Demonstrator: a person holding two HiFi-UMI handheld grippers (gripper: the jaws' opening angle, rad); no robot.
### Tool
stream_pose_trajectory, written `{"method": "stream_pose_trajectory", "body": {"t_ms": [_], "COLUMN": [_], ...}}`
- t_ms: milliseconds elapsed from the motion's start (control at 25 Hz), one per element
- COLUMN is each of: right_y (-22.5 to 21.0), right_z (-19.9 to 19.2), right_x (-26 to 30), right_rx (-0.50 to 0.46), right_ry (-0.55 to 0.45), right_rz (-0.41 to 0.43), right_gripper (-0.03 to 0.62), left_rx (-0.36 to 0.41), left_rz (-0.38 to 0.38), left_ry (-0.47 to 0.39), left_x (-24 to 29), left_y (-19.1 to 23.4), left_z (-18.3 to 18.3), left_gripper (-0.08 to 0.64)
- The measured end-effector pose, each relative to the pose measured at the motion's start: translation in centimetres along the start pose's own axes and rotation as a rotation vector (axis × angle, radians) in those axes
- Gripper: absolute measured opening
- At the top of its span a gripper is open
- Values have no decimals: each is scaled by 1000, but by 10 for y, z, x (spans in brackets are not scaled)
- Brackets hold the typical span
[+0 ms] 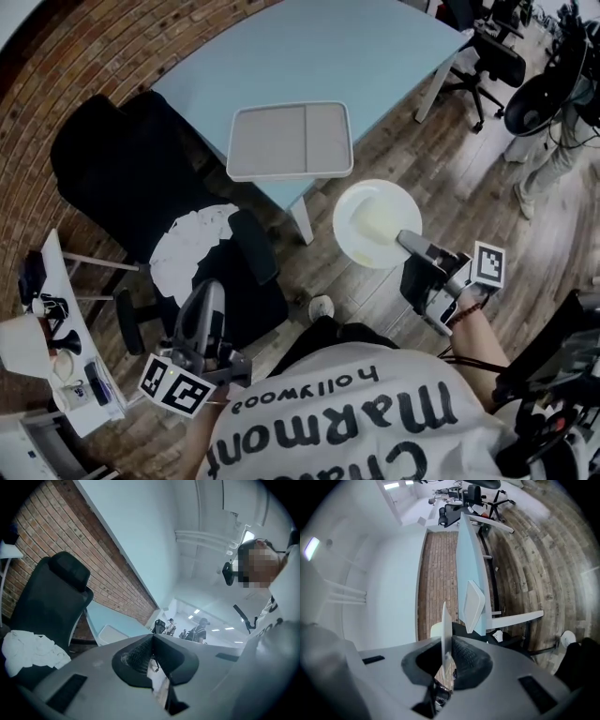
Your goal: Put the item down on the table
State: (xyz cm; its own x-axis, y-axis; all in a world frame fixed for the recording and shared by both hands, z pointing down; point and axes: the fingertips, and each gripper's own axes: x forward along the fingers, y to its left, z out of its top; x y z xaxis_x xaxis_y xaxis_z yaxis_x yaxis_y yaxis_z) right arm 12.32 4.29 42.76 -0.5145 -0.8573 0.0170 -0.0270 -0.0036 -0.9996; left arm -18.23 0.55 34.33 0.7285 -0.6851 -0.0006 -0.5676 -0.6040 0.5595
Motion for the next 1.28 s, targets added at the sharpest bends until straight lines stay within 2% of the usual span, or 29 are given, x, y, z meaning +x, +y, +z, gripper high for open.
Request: {"method": "stream_pose_trajectory", "body": {"t_ms": [440, 640, 840, 1280], "right_y": [16, 10, 14, 8], "right_z": [43, 61, 81, 106], "right_x": [80, 92, 108, 113], "right_rx": [-10, 0, 27, 16], "right_ry": [-43, -78, -119, -162], "right_rz": [25, 16, 55, 10], "right_gripper": [32, 32, 32, 32], "left_rx": [14, 4, -21, -26], "left_rz": [-25, -28, 6, 40], "left_ry": [-22, -10, -14, -24], "left_x": [60, 74, 86, 98], "left_y": [62, 77, 96, 115], "left_z": [55, 58, 63, 69], "left_gripper": [8, 8, 8, 8]}}
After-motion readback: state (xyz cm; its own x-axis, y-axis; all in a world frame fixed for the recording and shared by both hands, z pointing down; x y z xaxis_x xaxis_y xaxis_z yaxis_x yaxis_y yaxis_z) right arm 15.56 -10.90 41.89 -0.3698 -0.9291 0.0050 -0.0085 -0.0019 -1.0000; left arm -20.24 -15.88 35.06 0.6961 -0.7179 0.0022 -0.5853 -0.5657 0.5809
